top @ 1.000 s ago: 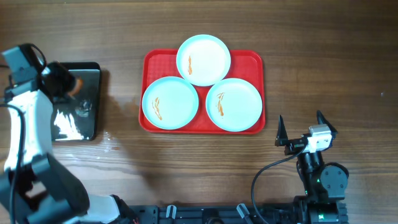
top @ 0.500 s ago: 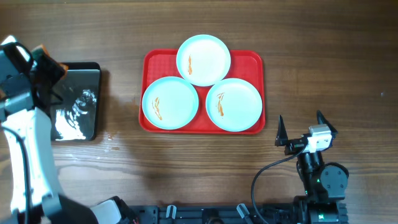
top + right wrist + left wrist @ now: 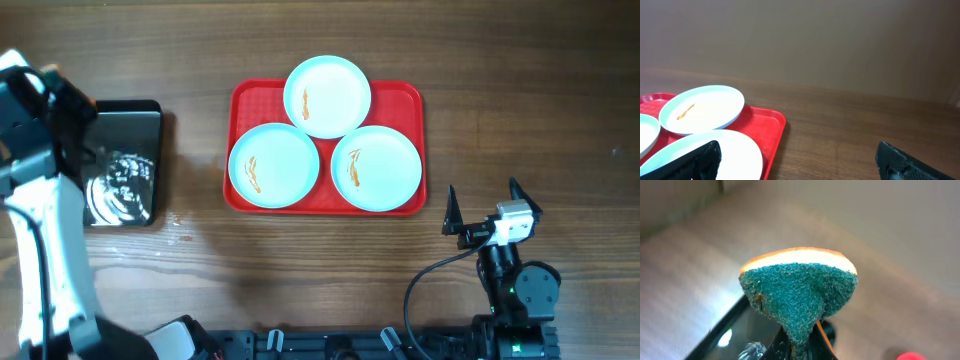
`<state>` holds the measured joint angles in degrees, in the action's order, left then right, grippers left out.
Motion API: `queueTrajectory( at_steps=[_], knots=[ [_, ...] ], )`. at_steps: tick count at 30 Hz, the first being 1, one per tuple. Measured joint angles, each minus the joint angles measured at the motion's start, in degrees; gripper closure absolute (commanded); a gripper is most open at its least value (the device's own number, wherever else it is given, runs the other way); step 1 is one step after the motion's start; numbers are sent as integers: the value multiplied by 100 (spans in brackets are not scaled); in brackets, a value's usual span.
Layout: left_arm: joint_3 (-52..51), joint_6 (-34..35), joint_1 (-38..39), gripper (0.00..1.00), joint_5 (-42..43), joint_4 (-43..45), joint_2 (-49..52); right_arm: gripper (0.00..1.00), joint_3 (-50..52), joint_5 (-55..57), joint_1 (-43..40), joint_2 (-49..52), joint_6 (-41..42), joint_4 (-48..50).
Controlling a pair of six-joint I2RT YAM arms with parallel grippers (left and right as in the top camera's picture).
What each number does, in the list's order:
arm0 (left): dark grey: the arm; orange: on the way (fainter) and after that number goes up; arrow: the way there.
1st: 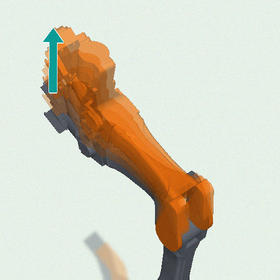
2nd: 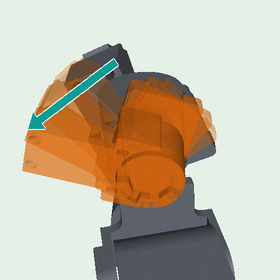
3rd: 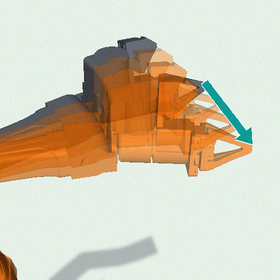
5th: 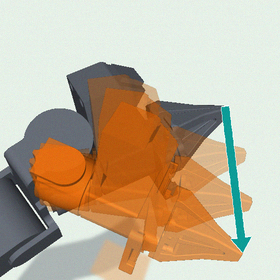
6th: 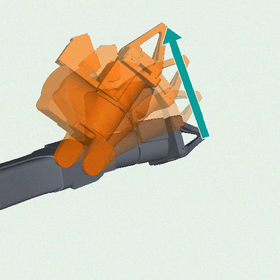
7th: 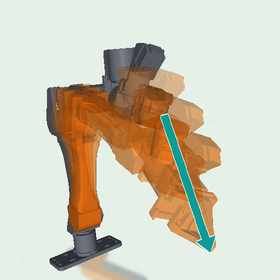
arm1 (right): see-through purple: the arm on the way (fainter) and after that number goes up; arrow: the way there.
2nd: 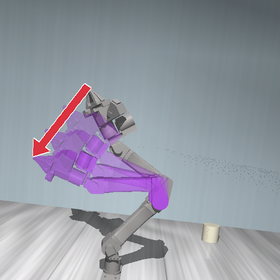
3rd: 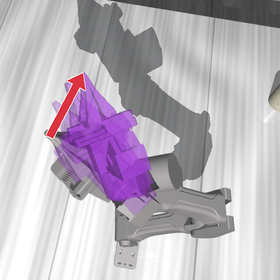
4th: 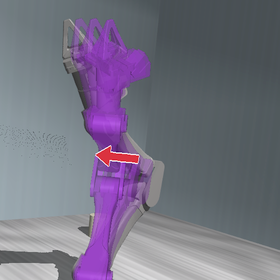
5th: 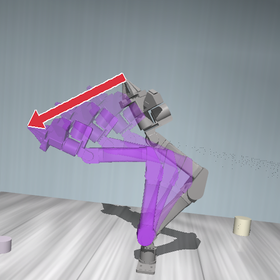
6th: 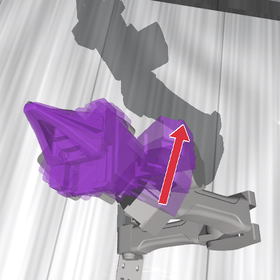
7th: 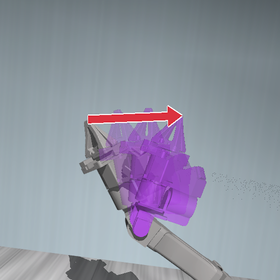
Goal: Clean dirty plates on tray and stack at the side
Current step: 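Lift the sponge up out of the black tray with the left gripper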
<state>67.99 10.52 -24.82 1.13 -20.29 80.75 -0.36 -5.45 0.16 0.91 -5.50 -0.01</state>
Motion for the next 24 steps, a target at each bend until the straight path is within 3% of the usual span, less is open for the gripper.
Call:
queueTrajectory(
  at_steps=[11, 16, 24],
  knots=[
    [-280, -2, 0, 96, 1152, -144, 1598, 0, 0, 0, 0, 0, 0, 0],
    [-295, -2, -26, 96, 1469, 11, 1569, 0, 0, 0, 0, 0, 0, 0],
    [-295, -2, -470, 96, 2942, 710, 824, 0, 0, 0, 0, 0, 0, 0]
  ],
)
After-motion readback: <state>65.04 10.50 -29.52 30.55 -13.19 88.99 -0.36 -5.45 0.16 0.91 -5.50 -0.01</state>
